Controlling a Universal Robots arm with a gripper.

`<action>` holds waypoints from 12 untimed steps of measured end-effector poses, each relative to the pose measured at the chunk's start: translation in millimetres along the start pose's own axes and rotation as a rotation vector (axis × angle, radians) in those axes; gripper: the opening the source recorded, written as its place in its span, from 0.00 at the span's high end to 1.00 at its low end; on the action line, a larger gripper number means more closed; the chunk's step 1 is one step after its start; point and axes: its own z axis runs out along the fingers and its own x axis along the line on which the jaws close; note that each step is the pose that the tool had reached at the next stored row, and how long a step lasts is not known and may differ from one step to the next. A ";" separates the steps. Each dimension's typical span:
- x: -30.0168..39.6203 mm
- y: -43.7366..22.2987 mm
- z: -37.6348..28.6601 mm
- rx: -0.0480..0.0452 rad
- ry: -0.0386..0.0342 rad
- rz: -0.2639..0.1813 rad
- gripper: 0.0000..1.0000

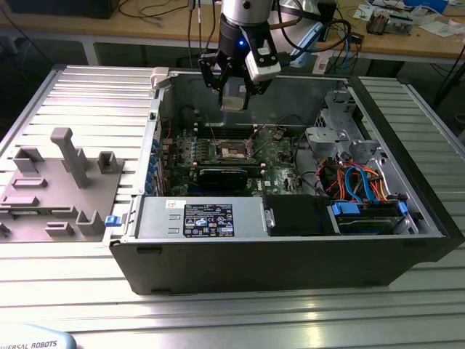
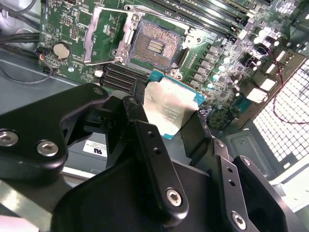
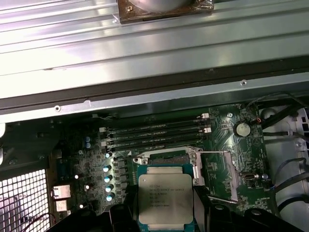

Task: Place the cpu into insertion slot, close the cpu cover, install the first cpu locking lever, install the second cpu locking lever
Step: 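Place the cpu into insertion slot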

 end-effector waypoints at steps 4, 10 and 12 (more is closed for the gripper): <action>0.0 0.0 0.0 -0.0003 -0.0009 0.010 0.46; 0.0 0.0 0.0 -0.0009 -0.0023 0.026 0.46; 0.0 0.0 0.0 -0.0011 -0.0028 0.031 0.46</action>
